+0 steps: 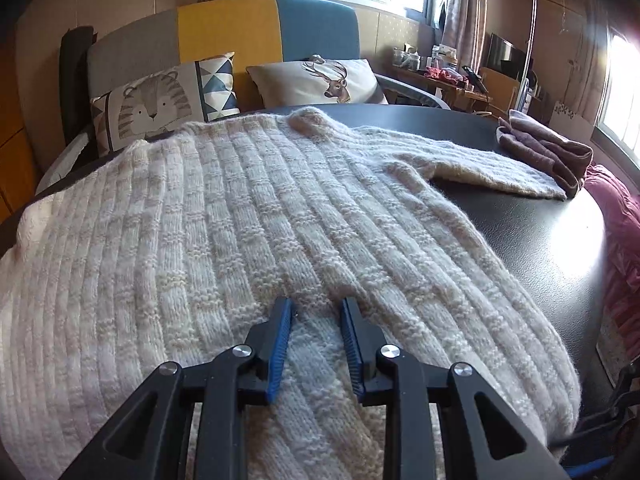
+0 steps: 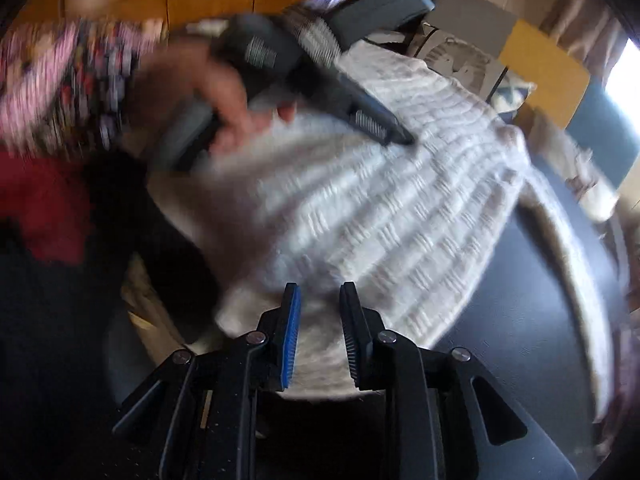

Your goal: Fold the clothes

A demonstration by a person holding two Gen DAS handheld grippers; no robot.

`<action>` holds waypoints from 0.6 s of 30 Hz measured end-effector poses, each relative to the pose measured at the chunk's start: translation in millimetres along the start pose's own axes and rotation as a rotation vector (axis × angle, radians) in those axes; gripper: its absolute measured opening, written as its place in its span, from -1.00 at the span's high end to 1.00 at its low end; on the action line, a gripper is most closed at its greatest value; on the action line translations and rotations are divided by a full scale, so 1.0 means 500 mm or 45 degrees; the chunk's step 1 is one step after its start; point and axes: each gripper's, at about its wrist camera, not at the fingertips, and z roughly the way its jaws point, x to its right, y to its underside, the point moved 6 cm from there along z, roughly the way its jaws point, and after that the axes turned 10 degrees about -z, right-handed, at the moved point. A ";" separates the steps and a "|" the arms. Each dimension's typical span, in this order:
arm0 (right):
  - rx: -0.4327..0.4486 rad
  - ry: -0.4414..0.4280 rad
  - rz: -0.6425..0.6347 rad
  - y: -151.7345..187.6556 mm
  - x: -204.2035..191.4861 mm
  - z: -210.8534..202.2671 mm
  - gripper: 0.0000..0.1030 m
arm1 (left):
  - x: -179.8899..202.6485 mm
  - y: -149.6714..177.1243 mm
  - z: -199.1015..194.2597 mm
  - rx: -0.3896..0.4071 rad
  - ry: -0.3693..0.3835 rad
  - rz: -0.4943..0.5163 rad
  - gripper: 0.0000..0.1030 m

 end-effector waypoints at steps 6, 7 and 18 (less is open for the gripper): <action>0.007 0.016 -0.032 -0.044 -0.004 0.026 0.47 | 0.001 0.000 -0.001 0.002 -0.009 0.001 0.50; 0.001 -0.003 -0.034 -0.040 -0.007 0.026 0.47 | 0.000 0.001 -0.001 0.003 -0.008 -0.002 0.50; 0.035 -0.170 0.085 -0.012 0.021 0.006 0.18 | -0.003 0.002 -0.004 0.003 0.001 -0.020 0.49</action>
